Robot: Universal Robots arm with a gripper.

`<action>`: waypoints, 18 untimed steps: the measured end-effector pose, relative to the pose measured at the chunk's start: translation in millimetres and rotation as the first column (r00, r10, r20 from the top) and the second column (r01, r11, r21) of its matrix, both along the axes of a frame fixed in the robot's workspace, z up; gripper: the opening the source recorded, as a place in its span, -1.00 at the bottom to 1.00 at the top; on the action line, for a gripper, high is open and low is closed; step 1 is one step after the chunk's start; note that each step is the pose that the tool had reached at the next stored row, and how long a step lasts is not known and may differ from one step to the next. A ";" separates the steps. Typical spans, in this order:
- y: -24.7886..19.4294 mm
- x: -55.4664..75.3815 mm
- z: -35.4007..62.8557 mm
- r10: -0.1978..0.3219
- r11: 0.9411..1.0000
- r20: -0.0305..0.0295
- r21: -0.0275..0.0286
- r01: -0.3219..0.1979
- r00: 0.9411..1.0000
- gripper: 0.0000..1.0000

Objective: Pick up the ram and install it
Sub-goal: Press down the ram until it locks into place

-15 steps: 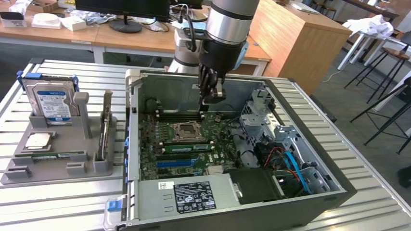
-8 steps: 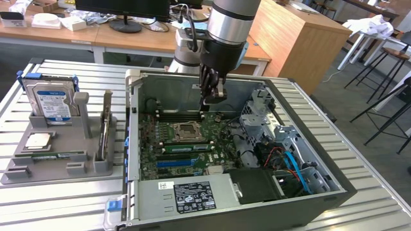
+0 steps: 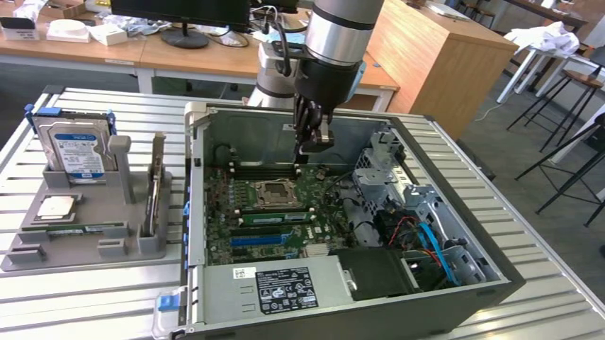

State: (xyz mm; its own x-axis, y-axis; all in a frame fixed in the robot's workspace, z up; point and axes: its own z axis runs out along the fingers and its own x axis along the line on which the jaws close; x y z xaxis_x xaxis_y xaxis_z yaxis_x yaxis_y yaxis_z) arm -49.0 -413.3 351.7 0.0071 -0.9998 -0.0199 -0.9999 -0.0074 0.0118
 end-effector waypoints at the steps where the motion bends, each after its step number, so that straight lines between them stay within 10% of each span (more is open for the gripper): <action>1: 0.0 0.0 0.0 0.000 1.000 0.000 0.000 0.000 1.000 -0.80; 18: 0.0 -0.5 -0.1 -0.132 0.991 0.000 0.000 0.132 0.991 -0.80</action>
State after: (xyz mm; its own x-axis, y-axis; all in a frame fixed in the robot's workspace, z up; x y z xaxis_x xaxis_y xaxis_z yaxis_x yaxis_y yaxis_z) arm -49.5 -413.2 351.6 -0.1245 -0.9920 -0.0199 -0.9922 0.1243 0.0118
